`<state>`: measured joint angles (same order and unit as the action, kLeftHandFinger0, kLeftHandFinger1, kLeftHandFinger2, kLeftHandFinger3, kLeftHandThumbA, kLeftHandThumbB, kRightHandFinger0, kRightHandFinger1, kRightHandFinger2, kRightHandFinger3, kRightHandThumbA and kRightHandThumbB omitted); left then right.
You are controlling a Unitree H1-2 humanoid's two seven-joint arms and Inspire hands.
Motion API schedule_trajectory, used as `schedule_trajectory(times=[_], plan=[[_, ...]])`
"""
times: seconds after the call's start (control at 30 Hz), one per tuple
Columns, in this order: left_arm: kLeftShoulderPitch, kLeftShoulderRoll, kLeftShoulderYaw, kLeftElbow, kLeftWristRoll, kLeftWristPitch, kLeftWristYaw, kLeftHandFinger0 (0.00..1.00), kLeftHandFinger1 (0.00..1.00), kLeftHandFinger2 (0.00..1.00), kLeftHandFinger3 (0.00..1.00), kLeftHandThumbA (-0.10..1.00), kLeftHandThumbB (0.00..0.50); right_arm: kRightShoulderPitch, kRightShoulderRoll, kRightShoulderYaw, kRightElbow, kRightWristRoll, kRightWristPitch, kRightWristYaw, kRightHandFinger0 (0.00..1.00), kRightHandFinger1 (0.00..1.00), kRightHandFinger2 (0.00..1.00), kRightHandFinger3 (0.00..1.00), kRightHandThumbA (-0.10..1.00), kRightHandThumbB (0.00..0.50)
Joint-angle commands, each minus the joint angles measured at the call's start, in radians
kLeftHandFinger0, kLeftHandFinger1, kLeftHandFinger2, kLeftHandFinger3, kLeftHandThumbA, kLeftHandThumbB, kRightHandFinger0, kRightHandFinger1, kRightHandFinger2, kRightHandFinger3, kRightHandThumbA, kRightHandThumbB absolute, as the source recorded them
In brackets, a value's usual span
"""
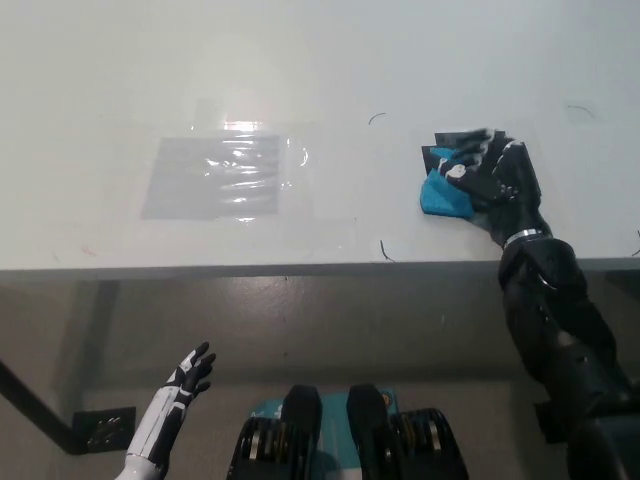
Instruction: A soft sponge is kept on the balc marked spot on the table infront of the robot and it uses its right hand fist to press down on it and drrags it across the table in a back and forth manner twice to clean it
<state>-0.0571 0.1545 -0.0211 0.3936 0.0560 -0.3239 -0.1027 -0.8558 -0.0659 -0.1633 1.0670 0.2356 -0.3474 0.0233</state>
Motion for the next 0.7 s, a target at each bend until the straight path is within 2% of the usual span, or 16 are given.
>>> schedule_trajectory(times=[0.0, 0.1, 0.13, 0.3, 0.33, 0.37, 0.43, 0.5, 0.57, 0.67], plan=[[-0.017, 0.019, -0.001, -0.022, 0.003, -0.015, -0.004, 1.00, 1.00, 1.00, 1.00, 1.00, 0.473, 0.017, -0.078, 0.034, -0.774, 0.042, 0.191, 0.068, 1.00, 1.00, 1.00, 1.00, 1.00, 0.366], [-0.021, 0.022, 0.000, -0.022, 0.005, -0.011, -0.004, 1.00, 1.00, 1.00, 1.00, 1.00, 0.489, -0.004, -0.110, 0.025, -1.066, 0.078, 0.287, 0.035, 1.00, 1.00, 1.00, 1.00, 1.00, 0.383], [-0.019, 0.022, 0.001, -0.025, 0.005, -0.009, -0.003, 1.00, 1.00, 1.00, 1.00, 1.00, 0.487, -0.012, -0.123, 0.024, -1.159, 0.106, 0.309, 0.030, 1.00, 1.00, 1.00, 1.00, 1.00, 0.362], [-0.019, 0.028, -0.001, -0.020, 0.003, -0.013, -0.010, 1.00, 1.00, 0.99, 1.00, 1.00, 0.500, -0.023, -0.172, 0.017, -1.437, 0.139, 0.392, -0.004, 1.00, 1.00, 1.00, 1.00, 1.00, 0.391], [-0.020, 0.030, -0.003, -0.019, 0.011, -0.014, -0.008, 1.00, 1.00, 0.99, 1.00, 1.00, 0.499, -0.010, -0.181, 0.017, -1.504, 0.151, 0.404, -0.011, 1.00, 1.00, 1.00, 1.00, 1.00, 0.381], [-0.019, 0.030, -0.003, -0.019, 0.012, -0.015, -0.006, 1.00, 1.00, 0.99, 1.00, 1.00, 0.500, 0.000, -0.184, 0.020, -1.552, 0.149, 0.419, -0.016, 1.00, 1.00, 1.00, 1.00, 1.00, 0.398], [-0.018, 0.029, -0.003, -0.020, 0.006, -0.014, -0.011, 1.00, 1.00, 0.98, 1.00, 1.00, 0.500, 0.033, -0.184, 0.035, -1.657, 0.137, 0.430, -0.016, 1.00, 1.00, 1.00, 1.00, 1.00, 0.364], [-0.019, 0.028, -0.005, -0.020, 0.009, -0.015, -0.010, 1.00, 1.00, 0.97, 1.00, 1.00, 0.500, 0.071, -0.186, 0.052, -1.740, 0.120, 0.433, -0.005, 1.00, 1.00, 1.00, 1.00, 1.00, 0.363], [-0.019, 0.027, -0.004, -0.022, 0.007, -0.011, -0.011, 1.00, 1.00, 0.98, 1.00, 1.00, 0.498, 0.123, -0.182, 0.079, -1.820, 0.132, 0.433, 0.007, 1.00, 1.00, 1.00, 1.00, 1.00, 0.413], [-0.027, 0.030, -0.004, -0.017, 0.006, -0.016, -0.013, 1.00, 1.00, 0.99, 1.00, 1.00, 0.493, 0.307, -0.107, 0.170, -1.986, 0.077, 0.398, 0.041, 1.00, 1.00, 1.00, 1.00, 1.00, 0.388]])
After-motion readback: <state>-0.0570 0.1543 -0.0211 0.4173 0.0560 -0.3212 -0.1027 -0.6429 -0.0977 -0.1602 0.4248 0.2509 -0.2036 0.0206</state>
